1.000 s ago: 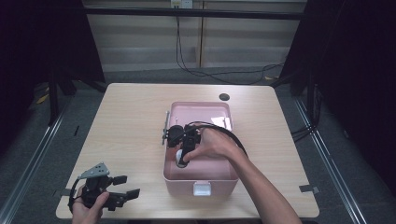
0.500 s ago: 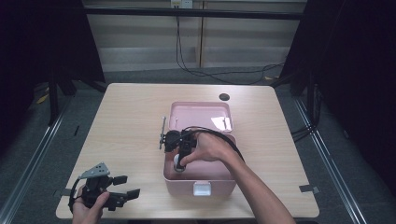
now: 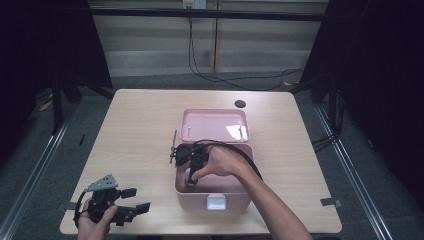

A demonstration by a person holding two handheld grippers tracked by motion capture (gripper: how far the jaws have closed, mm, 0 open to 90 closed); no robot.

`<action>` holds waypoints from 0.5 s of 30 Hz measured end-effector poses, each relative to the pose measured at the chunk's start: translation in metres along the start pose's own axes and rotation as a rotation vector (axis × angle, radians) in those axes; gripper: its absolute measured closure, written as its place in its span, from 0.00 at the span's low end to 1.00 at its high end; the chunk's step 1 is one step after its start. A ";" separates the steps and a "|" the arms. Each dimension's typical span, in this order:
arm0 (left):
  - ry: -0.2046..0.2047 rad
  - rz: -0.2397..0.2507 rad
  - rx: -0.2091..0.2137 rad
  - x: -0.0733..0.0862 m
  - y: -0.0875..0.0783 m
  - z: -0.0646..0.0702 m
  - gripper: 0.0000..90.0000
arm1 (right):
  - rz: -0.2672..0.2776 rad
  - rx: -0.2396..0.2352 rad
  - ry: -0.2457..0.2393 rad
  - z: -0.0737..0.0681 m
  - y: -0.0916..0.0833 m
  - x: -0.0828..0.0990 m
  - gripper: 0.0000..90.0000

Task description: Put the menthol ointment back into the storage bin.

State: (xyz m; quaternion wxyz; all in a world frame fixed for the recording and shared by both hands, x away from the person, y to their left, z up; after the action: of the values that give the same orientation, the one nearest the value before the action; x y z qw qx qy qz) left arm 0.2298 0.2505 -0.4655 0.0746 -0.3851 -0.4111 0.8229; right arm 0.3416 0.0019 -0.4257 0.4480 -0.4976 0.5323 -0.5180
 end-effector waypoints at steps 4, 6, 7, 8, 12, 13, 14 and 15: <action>0.000 -0.001 -0.001 0.000 0.000 0.000 0.19 | -0.011 -0.009 0.009 0.000 0.004 -0.001 0.56; 0.000 -0.001 0.000 0.000 0.000 0.000 0.19 | -0.005 -0.006 0.002 0.001 0.005 -0.002 0.56; 0.000 -0.001 0.000 0.000 0.000 0.000 0.19 | -0.004 -0.009 -0.004 0.001 0.006 -0.002 0.56; 0.000 -0.001 0.000 0.000 0.000 0.000 0.19 | -0.008 -0.012 0.002 0.001 0.007 -0.002 0.56; 0.000 0.001 -0.001 0.000 0.000 0.000 0.19 | -0.001 -0.010 -0.011 0.002 0.011 -0.003 0.56; 0.000 0.000 0.000 0.000 0.000 0.000 0.19 | 0.002 -0.011 -0.012 0.002 0.012 -0.003 0.56; -0.003 0.001 0.001 0.000 0.000 0.000 0.19 | -0.002 -0.010 -0.008 0.002 0.013 -0.003 0.56; 0.002 -0.001 -0.002 0.000 0.000 0.000 0.19 | -0.004 -0.010 -0.007 0.002 0.013 -0.003 0.56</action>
State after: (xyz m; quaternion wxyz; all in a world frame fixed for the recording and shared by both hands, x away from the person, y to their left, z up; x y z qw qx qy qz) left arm 0.2299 0.2501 -0.4655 0.0754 -0.3858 -0.4119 0.8221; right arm 0.3434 0.0039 -0.4393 0.4462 -0.5028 0.5323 -0.5145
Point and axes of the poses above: each handheld gripper's, and its own axes: y roughly forward along the jaws, x roughly out of its underside, z roughly to its right, the point moved 1 cm from there along y, roughly forward along the jaws, and after that the axes turned 13 degrees about -z, right-handed, at the moved point
